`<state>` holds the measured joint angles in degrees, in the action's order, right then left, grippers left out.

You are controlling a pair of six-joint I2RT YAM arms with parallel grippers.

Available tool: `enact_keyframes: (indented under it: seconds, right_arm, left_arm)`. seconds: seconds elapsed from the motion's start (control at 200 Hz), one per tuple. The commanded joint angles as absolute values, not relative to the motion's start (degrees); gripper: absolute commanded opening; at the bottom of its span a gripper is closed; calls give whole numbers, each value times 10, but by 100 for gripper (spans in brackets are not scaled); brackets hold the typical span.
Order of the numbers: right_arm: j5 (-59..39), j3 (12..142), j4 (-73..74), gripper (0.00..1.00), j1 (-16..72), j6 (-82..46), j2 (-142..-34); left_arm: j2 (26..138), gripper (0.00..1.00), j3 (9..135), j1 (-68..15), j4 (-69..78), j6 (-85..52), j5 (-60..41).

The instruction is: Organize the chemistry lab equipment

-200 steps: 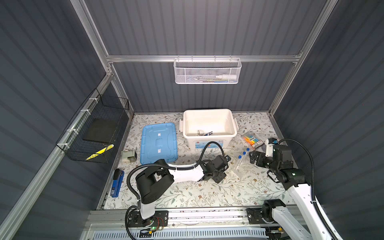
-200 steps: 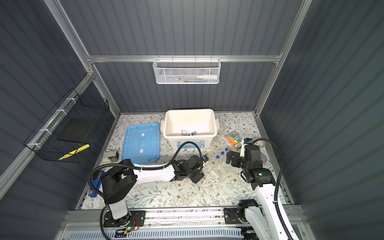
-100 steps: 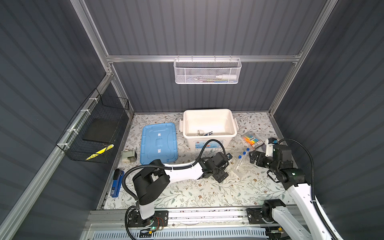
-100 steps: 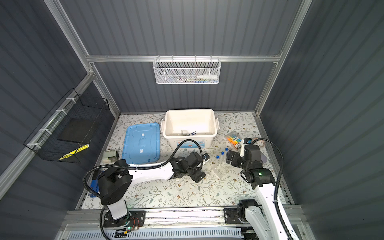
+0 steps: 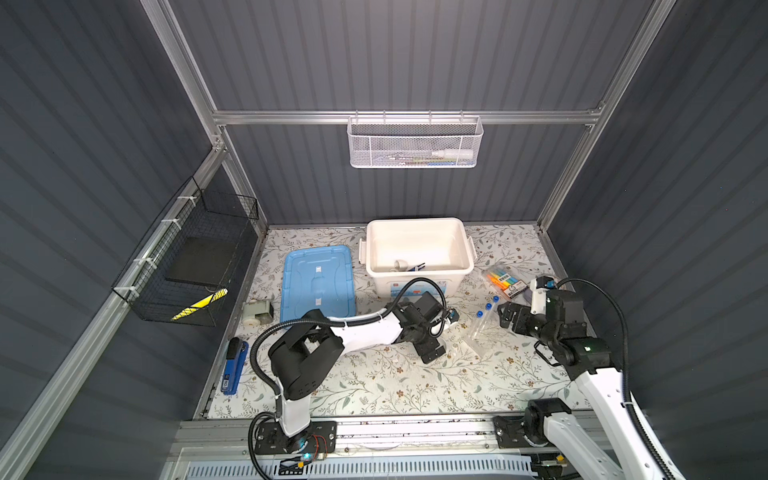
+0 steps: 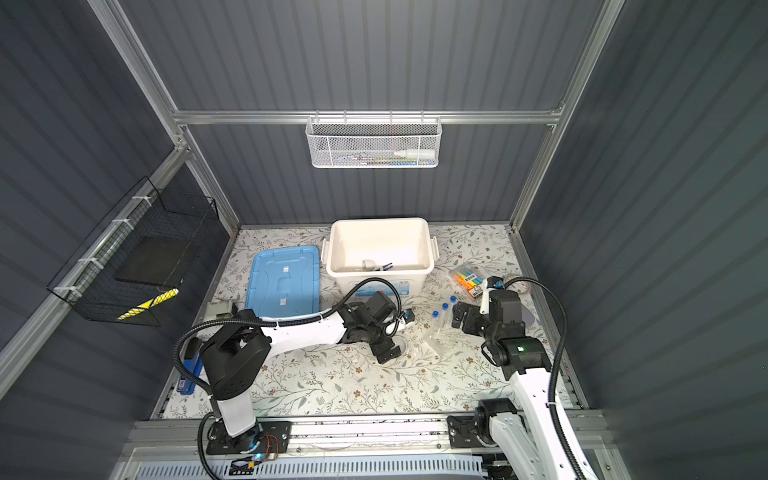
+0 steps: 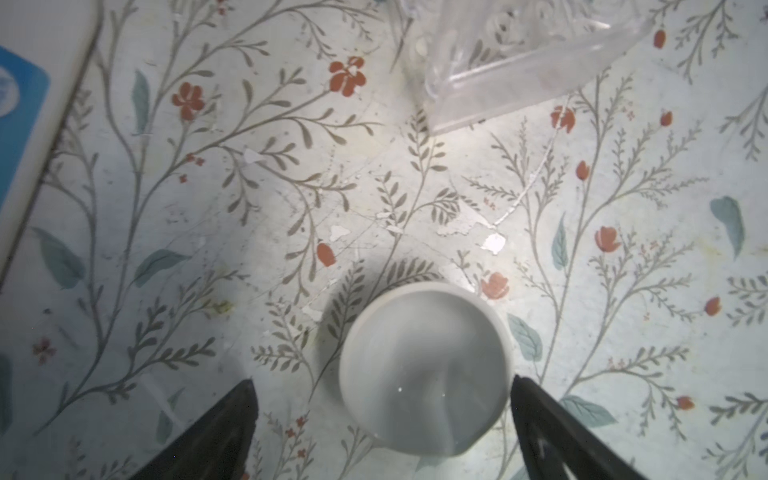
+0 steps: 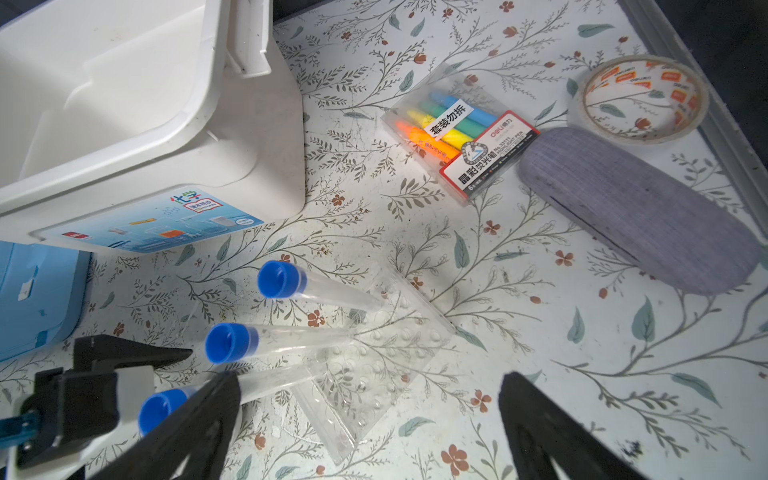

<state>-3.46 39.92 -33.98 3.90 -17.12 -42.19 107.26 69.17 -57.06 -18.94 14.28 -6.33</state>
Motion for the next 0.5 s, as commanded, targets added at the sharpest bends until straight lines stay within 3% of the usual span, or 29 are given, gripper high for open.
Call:
enact_keyframes:
  seconds: [0.0,0.495]
  right_arm:
    - [-24,397,-350,99,37,-178,-412]
    - [0,381,-375,99,37,-193,-368]
  left_arm:
    - [1096,97,712,-573,-221,196,-108]
    - [1128,82,728,-572,-216,228,-119]
